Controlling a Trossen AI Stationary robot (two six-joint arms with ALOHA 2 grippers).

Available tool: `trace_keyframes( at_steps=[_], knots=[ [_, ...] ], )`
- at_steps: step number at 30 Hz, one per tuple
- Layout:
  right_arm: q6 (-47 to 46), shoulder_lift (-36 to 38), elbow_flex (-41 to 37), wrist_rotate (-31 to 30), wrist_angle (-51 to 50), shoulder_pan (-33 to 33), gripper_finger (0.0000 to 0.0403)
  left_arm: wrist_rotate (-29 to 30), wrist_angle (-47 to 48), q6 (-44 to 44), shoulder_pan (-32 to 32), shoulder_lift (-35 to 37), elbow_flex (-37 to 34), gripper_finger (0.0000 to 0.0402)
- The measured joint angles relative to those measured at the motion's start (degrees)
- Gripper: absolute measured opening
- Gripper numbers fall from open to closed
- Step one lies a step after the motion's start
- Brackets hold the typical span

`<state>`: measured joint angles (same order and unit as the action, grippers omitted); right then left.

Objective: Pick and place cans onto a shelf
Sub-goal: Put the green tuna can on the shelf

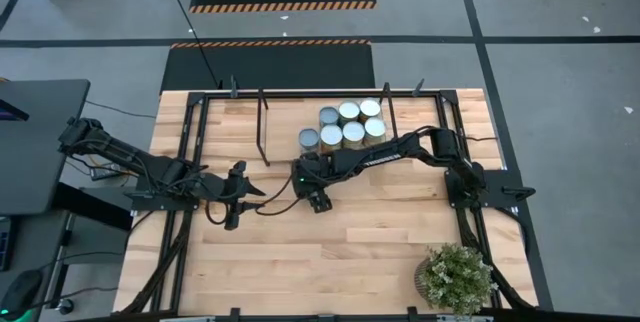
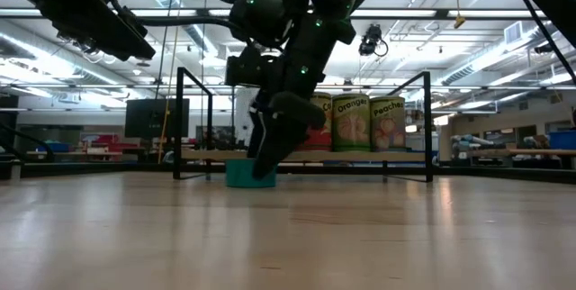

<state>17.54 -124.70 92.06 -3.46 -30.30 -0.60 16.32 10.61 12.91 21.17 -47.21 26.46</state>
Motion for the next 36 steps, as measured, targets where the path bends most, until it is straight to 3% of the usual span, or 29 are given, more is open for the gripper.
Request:
trace_keyframes(
  at_steps=[8, 14, 18, 25, 29, 36],
  knots=[
    [-0.7, 0.2, 0.4, -0.9, -0.6, -0.1, 0.0301, -0.3, 0.6, -0.1, 0.0, 0.0, 0.5, 0.0146],
    [-0.9, 0.6, 12.2, -6.1, -9.0, -0.5, 0.0301, -6.0, 6.7, -0.5, 1.1, 0.8, 7.6, 0.0146],
    [-0.9, 0.9, 17.6, -7.4, -9.3, 0.5, 0.0301, -5.9, 8.0, -3.1, 2.7, 1.2, 9.4, 0.0146],
    [-5.2, -0.1, 18.1, -6.0, -8.2, 3.1, 0.0301, -4.2, 9.2, -3.1, 4.2, 1.6, 8.7, 0.0146],
    [-5.0, -0.1, 20.0, -8.5, -8.4, 2.8, 0.0299, -2.0, 9.1, -3.2, 4.3, 1.7, 8.7, 0.0146],
    [-2.3, 0.1, 25.5, -7.1, -8.6, 3.4, 0.0298, -1.3, 9.0, -3.1, 4.3, 2.4, 8.8, 0.0146]
  ],
)
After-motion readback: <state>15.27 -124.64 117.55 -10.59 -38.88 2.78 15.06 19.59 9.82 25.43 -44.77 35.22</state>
